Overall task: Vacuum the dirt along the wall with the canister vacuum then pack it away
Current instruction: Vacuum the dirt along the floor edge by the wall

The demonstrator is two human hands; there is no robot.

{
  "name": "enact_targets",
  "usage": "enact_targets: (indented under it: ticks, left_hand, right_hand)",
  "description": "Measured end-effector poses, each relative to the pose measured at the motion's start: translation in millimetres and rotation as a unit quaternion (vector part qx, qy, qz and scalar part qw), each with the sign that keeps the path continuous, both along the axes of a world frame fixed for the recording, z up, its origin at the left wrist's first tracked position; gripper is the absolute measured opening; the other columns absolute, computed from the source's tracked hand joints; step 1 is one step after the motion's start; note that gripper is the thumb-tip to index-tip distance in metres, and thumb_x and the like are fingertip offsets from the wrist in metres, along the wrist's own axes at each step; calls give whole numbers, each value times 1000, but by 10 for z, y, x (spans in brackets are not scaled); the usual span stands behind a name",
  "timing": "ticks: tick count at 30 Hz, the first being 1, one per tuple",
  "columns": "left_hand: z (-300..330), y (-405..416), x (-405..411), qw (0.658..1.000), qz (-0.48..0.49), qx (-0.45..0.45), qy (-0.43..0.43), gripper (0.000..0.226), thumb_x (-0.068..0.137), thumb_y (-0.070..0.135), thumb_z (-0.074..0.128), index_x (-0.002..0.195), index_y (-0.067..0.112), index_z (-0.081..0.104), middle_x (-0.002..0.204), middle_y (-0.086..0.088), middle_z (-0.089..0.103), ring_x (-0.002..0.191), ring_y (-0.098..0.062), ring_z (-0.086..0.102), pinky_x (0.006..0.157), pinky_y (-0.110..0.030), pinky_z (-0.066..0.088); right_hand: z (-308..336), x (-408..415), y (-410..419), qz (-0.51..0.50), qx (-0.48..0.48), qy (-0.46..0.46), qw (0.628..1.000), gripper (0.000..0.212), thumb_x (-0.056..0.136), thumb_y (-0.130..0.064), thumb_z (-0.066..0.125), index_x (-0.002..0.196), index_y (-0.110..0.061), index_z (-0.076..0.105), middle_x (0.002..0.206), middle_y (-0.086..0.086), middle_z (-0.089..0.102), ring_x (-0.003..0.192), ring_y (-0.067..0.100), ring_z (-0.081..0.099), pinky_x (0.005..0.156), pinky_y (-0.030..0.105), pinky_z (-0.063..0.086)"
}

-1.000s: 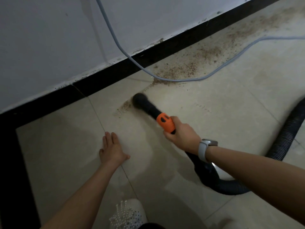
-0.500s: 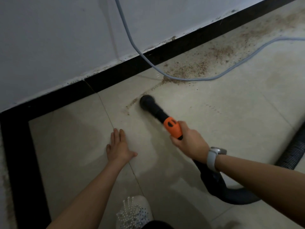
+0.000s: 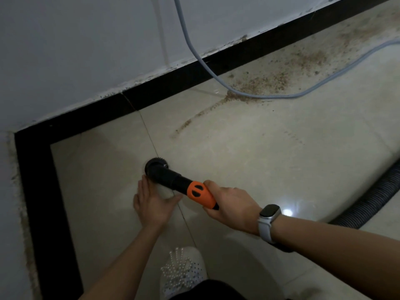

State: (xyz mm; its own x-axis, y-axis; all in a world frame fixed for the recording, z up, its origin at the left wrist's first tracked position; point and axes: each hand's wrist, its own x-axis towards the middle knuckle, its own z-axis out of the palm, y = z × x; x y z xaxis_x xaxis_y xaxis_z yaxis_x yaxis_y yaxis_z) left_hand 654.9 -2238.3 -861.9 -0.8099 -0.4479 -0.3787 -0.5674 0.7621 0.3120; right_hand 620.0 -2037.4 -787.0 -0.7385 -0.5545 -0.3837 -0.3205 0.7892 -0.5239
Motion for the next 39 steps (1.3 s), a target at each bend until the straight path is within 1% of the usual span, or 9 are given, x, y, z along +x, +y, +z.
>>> enact_targets:
  ticks: [5,10,15,17,20,25,28,32,39]
  left_hand:
    - [-40,-249,152,998,-59,-32,-7,95,77,53,67,149,9,22,158,-4,13,145,-19,10,114,-37,11]
    - [-27,-148,-16,999,-33,-17,-7,90,78,53,66,147,13,26,159,-2,10,145,-19,6,113,-42,10]
    - [-51,-47,-269,994,-88,3,-67,97,81,61,57,151,21,3,159,2,-9,145,-19,-11,114,-53,-1]
    - [-56,-28,-360,988,-111,-9,-105,102,80,61,58,151,23,-4,158,4,-15,144,-22,-16,112,-58,0]
    - [-35,-30,-462,985,-114,-11,-126,108,77,59,63,150,21,-7,158,6,-17,144,-23,-15,112,-59,6]
    - [-47,11,-239,998,-25,-11,-58,113,73,65,62,151,10,0,159,-3,-6,146,-20,-8,116,-46,2]
    - [-70,-50,10,998,-41,-33,-16,100,80,62,58,150,8,11,159,-6,3,146,-21,-1,116,-41,3]
    - [-36,-210,171,998,-44,-34,35,81,82,42,68,144,4,33,155,-12,22,145,-26,15,114,-44,16]
    - [-29,-258,68,999,-1,-11,-47,92,79,51,66,150,17,18,159,-1,4,146,-20,-2,114,-45,7]
  right_hand:
    - [-50,-275,-175,-27,13,28,999,46,90,-38,52,129,-19,36,102,13,65,85,37,62,61,31,36]
    - [-34,-466,33,-129,23,35,991,45,88,-40,54,127,-21,39,101,16,66,87,39,61,62,33,35]
    - [28,-578,327,-231,32,30,972,45,88,-39,56,126,-20,41,99,17,65,86,41,61,63,35,38]
    - [38,-523,281,-222,31,33,974,44,88,-39,55,125,-20,40,98,17,66,86,41,61,62,34,37]
    - [20,-390,67,-136,28,26,990,45,89,-38,54,127,-20,38,99,14,66,85,38,62,60,32,34]
    - [15,-335,-206,-53,15,6,998,46,90,-36,52,129,-18,36,99,13,65,82,36,61,59,31,36]
    - [43,-340,-125,-44,4,-24,999,48,90,-36,54,130,-19,37,99,14,65,83,35,61,61,32,40]
    - [63,-181,64,-13,11,-30,999,47,90,-38,53,130,-21,36,100,11,65,83,33,62,62,32,40]
    - [29,-525,-283,-47,24,16,998,45,88,-37,55,127,-18,41,98,14,65,85,38,62,61,31,36]
